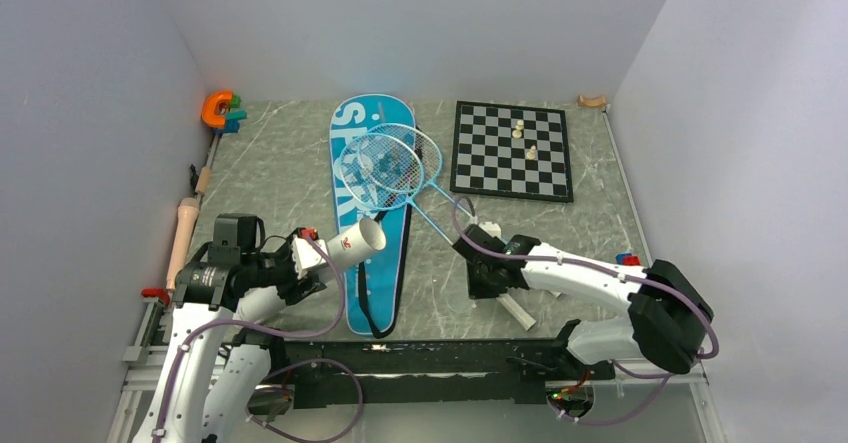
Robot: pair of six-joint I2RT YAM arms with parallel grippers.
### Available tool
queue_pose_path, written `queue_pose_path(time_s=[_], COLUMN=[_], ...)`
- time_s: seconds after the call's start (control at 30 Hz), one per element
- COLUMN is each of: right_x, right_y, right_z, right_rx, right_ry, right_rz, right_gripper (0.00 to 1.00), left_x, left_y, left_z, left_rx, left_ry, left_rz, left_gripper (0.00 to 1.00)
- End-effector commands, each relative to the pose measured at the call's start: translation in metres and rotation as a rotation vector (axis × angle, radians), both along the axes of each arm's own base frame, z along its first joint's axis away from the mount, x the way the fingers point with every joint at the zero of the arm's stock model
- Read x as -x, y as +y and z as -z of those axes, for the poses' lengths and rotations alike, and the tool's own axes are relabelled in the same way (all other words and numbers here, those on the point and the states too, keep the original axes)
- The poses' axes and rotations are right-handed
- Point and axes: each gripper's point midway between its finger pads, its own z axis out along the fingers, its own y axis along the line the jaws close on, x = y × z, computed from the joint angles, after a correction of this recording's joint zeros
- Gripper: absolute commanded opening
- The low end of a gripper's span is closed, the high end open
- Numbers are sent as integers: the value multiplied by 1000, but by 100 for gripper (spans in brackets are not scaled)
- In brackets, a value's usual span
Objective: Pack up the badminton gear
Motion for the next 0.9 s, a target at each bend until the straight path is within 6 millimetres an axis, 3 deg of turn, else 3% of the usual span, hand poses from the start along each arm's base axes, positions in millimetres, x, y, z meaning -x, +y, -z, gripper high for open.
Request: queue_pose_path(time_s=[0.0, 0.2, 0.37, 0.53, 0.87], right_x=[-32, -53, -56, -64, -64], right_y=[32, 58, 95, 123, 156], right_z=[-74, -175, -238, -262, -273], right_rx=[-151, -438, -623, -713, -798], right_ry=[-134, -247, -285, -284, -242], right_rz=[-61, -175, -310, -383, -448], right_gripper=[0, 0, 0, 0, 0], left_x=[-1, 1, 1, 1, -1], left_y=[-4, -5, -6, -7, -7], left_z=[-8, -6, -4, -6, -4], left_rx=[12, 12, 8, 11, 8], left_ry=[-45, -41, -37, -42, -43], left_rz=[38, 48, 54, 59, 52], left_gripper=[39, 39, 39, 39, 39])
